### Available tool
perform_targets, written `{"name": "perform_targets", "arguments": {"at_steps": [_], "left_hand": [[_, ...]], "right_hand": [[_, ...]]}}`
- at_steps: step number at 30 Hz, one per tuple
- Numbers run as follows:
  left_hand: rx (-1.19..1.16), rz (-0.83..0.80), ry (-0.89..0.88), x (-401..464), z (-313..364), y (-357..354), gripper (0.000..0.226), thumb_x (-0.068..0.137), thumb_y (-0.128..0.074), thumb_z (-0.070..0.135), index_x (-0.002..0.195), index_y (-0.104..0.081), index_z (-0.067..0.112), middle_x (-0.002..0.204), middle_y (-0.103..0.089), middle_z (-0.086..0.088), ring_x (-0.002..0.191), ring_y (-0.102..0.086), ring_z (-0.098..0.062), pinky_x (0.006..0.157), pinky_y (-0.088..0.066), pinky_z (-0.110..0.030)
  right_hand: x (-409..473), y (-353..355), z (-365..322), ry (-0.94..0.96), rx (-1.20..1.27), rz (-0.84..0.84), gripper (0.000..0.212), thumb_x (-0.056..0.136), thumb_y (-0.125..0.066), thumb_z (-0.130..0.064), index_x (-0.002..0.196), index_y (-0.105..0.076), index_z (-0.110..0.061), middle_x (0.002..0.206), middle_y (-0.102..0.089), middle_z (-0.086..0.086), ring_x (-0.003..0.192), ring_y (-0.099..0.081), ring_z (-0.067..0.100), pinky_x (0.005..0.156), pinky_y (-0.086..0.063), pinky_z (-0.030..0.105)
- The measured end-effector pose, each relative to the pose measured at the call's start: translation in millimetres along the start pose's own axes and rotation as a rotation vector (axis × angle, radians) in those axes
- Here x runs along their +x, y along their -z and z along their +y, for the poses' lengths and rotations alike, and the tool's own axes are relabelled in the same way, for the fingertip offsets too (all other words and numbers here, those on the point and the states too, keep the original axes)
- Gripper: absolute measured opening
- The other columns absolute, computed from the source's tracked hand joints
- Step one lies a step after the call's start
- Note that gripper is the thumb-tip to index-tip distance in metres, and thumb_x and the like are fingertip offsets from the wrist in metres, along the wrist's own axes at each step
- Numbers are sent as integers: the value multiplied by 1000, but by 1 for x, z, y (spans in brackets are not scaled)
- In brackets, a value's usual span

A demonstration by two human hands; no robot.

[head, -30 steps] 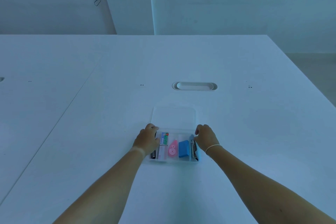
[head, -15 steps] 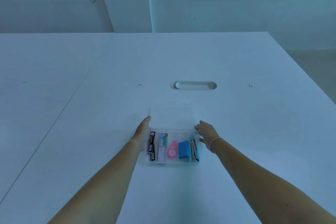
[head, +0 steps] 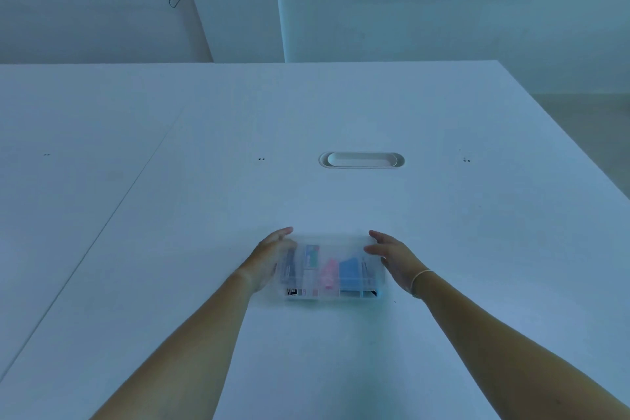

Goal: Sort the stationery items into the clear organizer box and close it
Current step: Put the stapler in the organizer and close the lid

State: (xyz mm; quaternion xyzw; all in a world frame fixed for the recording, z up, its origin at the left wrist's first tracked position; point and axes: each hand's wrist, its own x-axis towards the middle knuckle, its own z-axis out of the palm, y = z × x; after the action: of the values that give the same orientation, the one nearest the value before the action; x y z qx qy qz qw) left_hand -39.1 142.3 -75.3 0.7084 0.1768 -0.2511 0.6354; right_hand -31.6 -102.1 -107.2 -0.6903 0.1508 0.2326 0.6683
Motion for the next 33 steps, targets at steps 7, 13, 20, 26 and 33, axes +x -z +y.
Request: {"name": "perform_targets", "arguments": {"at_steps": [7,13,20,26,33], "left_hand": [[474,-152,41,-10,-7,9,97,82,-71,11,153,-7,30,159,-21,0,144,-24,-23,115,-27,-35],[615,-106,-13,-9,-8,0,99,82,-71,9,153,-4,23,160,-19,-1,145,-24,-24,115,-28,-31],[620,-78,14,-8,-4,-1,101,81,-72,7,153,-4,25,159,-22,-4,142,-30,-27,112,-32,-32],[592,-56,16,4,7,-8,99,81,-69,0,153,-6,23,156,-29,-5,133,-42,-27,107,-42,-32],[603,-58,-42,31,35,-35,96,81,-67,0,153,-8,25,156,-29,-6,132,-44,-27,106,-44,-35]], "right_hand": [[-11,-1,11,15,-501,-129,112,71,-78,-16,148,3,-22,156,-22,6,142,-24,24,119,-22,42],[-15,-6,9,65,-639,-91,110,74,-76,-17,149,5,-19,159,-13,3,144,-21,23,119,-22,38],[-16,-7,7,44,-615,-50,111,73,-77,-16,149,4,-21,153,-29,9,139,-31,27,114,-28,37],[-12,-2,1,22,-597,18,106,75,-74,-11,149,1,-19,148,-38,12,132,-40,28,107,-34,31],[0,30,-30,21,-619,95,103,76,-72,-7,149,1,-17,154,-28,13,139,-32,30,110,-29,33]]}}
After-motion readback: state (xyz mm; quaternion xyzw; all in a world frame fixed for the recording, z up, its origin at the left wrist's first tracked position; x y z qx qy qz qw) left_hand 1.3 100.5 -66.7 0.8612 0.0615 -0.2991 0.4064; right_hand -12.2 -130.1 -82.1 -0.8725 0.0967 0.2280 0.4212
